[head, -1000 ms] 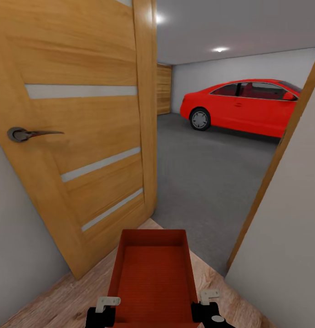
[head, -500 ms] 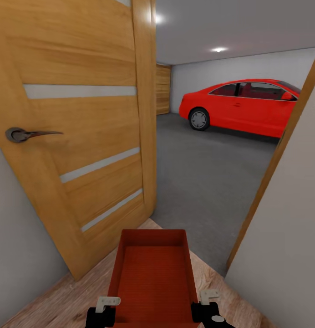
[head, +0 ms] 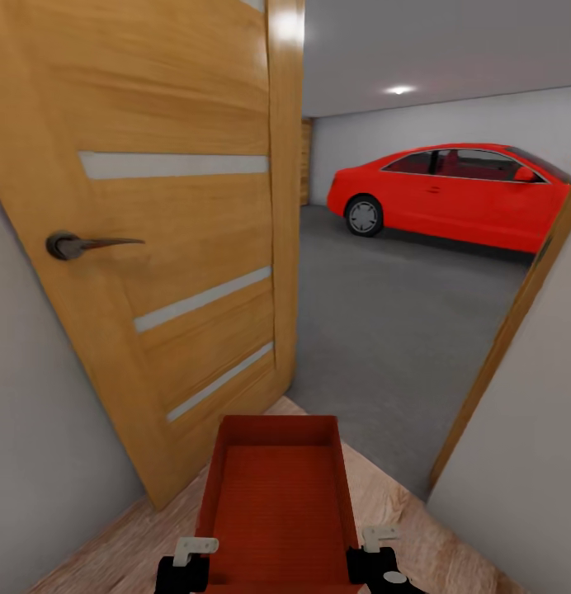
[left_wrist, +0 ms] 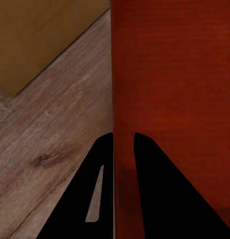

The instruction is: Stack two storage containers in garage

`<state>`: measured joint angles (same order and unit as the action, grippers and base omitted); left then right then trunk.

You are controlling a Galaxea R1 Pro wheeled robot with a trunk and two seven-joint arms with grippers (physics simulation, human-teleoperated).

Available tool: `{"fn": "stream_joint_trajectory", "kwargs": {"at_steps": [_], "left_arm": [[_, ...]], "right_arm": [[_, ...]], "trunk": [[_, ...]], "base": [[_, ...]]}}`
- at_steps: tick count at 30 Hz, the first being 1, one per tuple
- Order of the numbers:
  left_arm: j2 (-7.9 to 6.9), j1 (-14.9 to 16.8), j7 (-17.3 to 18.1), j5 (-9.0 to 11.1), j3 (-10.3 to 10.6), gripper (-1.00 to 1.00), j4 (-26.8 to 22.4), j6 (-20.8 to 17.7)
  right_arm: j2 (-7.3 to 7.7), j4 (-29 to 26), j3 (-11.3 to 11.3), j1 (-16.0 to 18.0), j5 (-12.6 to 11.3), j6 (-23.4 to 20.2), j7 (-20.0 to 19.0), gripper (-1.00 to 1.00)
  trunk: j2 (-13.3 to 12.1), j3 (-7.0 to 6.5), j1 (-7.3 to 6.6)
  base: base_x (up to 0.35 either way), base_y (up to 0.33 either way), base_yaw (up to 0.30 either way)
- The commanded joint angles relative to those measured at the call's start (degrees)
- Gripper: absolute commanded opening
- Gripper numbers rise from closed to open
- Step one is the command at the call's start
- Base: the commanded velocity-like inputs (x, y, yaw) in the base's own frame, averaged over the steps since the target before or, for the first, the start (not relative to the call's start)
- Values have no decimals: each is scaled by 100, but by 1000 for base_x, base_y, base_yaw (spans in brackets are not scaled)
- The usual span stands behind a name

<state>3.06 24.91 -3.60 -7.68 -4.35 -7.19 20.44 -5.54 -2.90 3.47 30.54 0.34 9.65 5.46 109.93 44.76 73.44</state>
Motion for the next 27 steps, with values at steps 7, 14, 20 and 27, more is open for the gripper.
{"fn": "stream_joint_trajectory", "kwargs": {"at_steps": [7,14,20,27], "left_arm": [[1,5,-79,-49,-172,-100,-1,21],[1,5,-79,-49,-172,-100,-1,21],[1,5,-79,-49,-172,-100,-1,22],[1,5,-79,-49,-172,-100,-1,21]], "right_arm": [[0,8,-4,5,-16,19,52,-100],[0,8,-4,5,-16,17,52,-100],[0,8,-4,5,-16,16,52,-100],[0,8,-4,5,-16,17,52,-100]], "trunk": [[2,5,0],[2,5,0],[2,5,0],[2,5,0]], "base": [[222,85,0],[85,7,0],[9,1,-1],[1,0,-151]]}}
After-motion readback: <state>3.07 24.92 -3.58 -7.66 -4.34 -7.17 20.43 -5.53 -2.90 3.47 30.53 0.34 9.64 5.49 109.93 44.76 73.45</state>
